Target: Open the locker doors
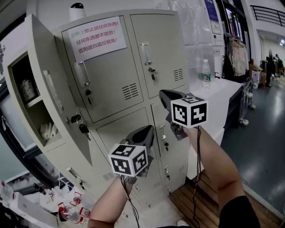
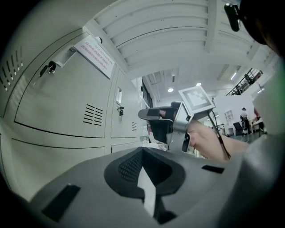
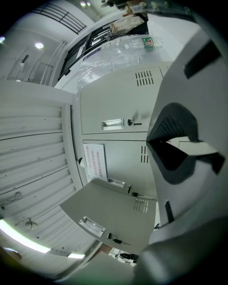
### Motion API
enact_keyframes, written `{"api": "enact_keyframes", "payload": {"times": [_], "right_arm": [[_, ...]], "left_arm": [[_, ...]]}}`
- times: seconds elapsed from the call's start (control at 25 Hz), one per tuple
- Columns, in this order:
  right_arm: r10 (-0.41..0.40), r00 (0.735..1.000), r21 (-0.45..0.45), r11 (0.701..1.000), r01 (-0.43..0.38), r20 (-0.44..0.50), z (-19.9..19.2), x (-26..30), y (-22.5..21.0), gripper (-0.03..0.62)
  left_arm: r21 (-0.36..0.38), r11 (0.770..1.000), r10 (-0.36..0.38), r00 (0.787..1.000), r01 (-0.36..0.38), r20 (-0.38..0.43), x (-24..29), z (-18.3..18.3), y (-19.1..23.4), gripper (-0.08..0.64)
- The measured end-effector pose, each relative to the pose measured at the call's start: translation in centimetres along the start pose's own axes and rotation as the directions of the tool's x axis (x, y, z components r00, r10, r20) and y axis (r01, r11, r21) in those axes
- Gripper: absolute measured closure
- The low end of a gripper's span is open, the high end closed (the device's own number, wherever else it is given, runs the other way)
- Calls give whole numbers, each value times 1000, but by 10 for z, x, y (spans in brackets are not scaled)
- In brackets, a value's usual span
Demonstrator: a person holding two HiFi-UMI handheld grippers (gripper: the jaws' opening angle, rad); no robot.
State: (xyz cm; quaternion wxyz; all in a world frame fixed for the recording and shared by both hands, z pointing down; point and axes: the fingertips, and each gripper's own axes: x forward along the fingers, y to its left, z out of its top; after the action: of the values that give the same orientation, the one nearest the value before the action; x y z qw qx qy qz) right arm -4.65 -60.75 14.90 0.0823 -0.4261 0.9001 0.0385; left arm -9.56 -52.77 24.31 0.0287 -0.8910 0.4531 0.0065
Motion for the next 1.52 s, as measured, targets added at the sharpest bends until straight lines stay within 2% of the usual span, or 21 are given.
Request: {"api": "enact_keyframes", "payload": {"times": [0.2, 0.4, 0.64, 0.84, 1.16, 1.52], "right_arm": [[43, 999, -21, 999, -43, 8, 12, 27, -15, 591], [97, 995, -52, 994, -96, 30, 33, 54, -25, 561], [148, 987, -98, 985, -141, 62, 61, 84, -35, 489], [182, 980, -133, 976, -170, 82, 84, 108, -38, 460], [195, 977, -149, 972, -182, 81, 99, 139, -43, 420], [217, 973, -136, 969, -205, 80, 102, 149, -39, 423]], "left_arm": [[2, 999, 32, 999, -32, 16, 22, 8, 14, 561], [2, 997, 76, 996, -76, 40, 41, 19, 30, 561], [6, 990, 138, 988, -138, 65, 54, 30, 46, 561], [18, 982, 188, 979, -190, 84, 56, 36, 56, 561], [25, 964, 262, 961, -265, 88, 49, 39, 73, 561], [33, 952, 302, 950, -305, 81, 46, 39, 80, 561]]}}
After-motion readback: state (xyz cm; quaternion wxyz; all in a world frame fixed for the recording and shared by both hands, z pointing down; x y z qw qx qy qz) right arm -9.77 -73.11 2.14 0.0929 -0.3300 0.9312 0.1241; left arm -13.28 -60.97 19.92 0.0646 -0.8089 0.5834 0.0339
